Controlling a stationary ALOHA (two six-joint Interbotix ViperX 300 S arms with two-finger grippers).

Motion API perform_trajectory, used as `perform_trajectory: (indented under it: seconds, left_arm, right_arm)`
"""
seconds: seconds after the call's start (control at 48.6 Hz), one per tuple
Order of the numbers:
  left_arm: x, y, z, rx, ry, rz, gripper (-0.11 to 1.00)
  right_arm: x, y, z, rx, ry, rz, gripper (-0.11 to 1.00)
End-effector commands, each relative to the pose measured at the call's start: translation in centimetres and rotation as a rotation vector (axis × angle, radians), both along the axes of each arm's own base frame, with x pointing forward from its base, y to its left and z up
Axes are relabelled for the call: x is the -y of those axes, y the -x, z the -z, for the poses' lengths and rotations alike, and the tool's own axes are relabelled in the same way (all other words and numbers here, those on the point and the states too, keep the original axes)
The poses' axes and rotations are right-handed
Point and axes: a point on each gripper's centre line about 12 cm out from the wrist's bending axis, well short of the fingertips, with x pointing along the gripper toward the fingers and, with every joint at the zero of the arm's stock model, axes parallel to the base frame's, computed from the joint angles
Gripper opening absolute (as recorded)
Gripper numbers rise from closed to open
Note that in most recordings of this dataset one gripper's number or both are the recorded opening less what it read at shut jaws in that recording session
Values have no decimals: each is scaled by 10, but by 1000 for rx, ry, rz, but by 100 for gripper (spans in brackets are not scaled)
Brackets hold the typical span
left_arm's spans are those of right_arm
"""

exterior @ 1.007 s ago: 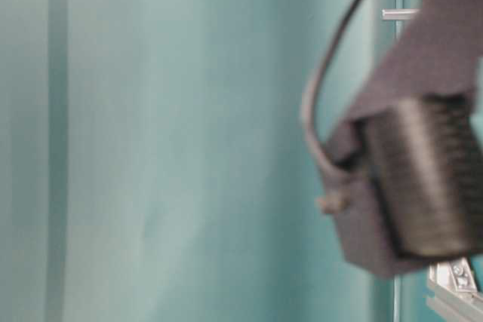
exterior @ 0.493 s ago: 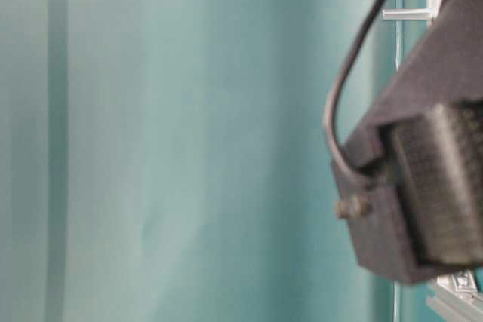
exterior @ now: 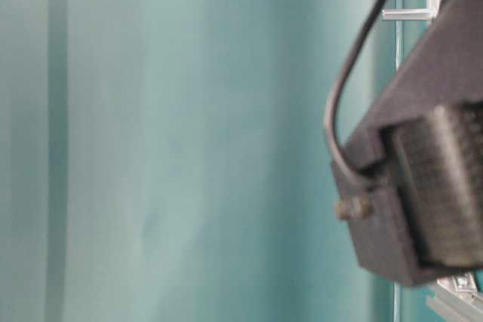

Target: Move the cable alternately left and right between 8 closely spaced pins so it hooks onto each one.

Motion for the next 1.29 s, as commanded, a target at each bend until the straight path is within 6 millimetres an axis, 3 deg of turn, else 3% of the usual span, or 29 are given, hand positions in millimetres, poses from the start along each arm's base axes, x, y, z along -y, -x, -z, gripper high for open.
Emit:
perform_trajectory:
  seconds: [0.0,0.514,0.987,1.274]
  left_arm:
    - [0,-2,-3,-1,6,-1,31]
    - [0,-2,-2,-5,7,-2,31]
    - [0,-2,-1,-5,7,-2,31]
    - [0,-1,2,-13,8,-2,31]
  right_arm:
    - [-4,-5,-17,31,-17,6,15]
    - [-1,21,-51,-40,-97,298,15]
    - [0,63,-59,-69,-137,615,15]
    - [9,77,-62,-75,-171,867,15]
